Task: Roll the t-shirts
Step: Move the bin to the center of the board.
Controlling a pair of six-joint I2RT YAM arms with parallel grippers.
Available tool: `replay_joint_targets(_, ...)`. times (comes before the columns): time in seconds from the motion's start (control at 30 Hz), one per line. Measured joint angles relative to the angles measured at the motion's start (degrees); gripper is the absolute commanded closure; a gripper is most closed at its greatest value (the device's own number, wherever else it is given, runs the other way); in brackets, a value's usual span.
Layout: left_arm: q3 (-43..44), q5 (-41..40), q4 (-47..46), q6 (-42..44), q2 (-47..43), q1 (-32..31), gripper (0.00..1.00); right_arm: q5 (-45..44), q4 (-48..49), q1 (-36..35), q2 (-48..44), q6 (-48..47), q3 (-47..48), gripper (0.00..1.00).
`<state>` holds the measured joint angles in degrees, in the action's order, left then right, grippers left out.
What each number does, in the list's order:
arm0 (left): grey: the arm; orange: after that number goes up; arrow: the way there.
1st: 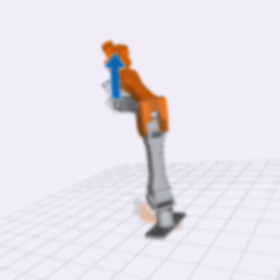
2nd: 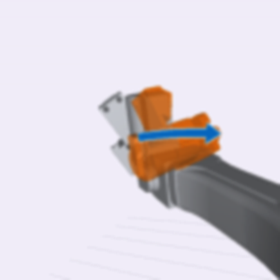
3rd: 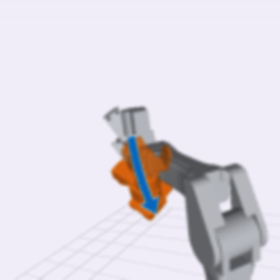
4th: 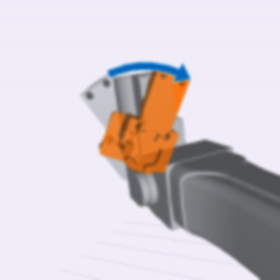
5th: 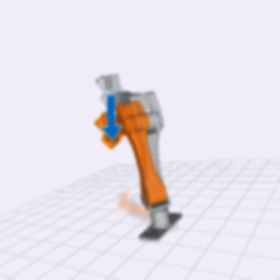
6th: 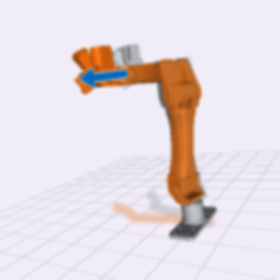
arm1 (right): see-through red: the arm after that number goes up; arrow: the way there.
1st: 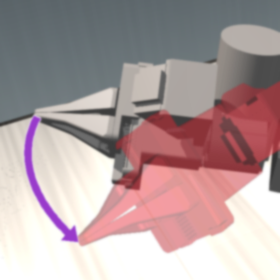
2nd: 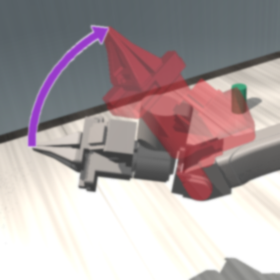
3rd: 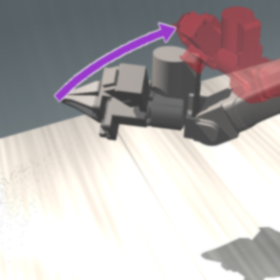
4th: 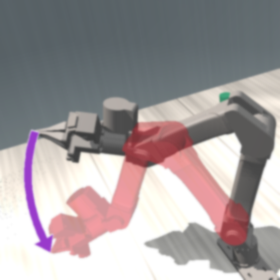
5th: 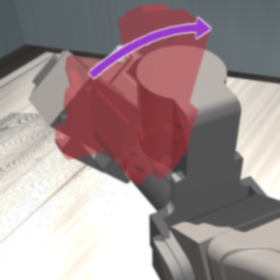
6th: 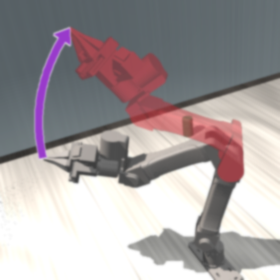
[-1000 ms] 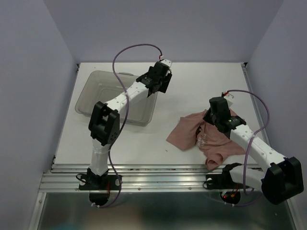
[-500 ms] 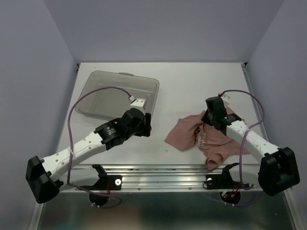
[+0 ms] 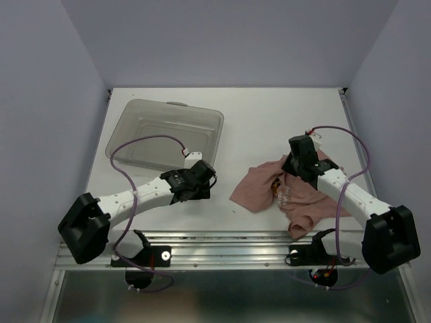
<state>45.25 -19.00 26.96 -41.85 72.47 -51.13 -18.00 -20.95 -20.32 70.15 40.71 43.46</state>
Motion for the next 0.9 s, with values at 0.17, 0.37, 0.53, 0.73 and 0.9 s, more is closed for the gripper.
replay_joint_targets(0.17,0.96,-2.97,-4.04,1.95,6.84,2.64,0.32,0.07,0.0,0.0,-2.56,0.0,-0.04,0.94)
replay_joint_targets(0.37,2.08,-4.52,-10.43,7.3,8.85,8.26,0.32,0.04,-0.02,0.0,-4.2,0.0,-0.13,0.93)
replay_joint_targets(0.53,5.01,-6.95,-12.83,11.89,12.9,12.04,0.32,0.04,-0.04,0.0,-4.5,0.0,-0.2,0.93)
replay_joint_targets(0.73,9.49,-9.53,-14.78,15.65,17.86,15.41,0.32,0.07,-0.04,0.0,-4.52,0.02,-0.2,0.93)
replay_joint_targets(0.9,14.69,-11.78,-16.17,18.45,24.35,17.86,0.32,0.07,-0.04,0.0,-4.55,0.0,-0.2,0.93)
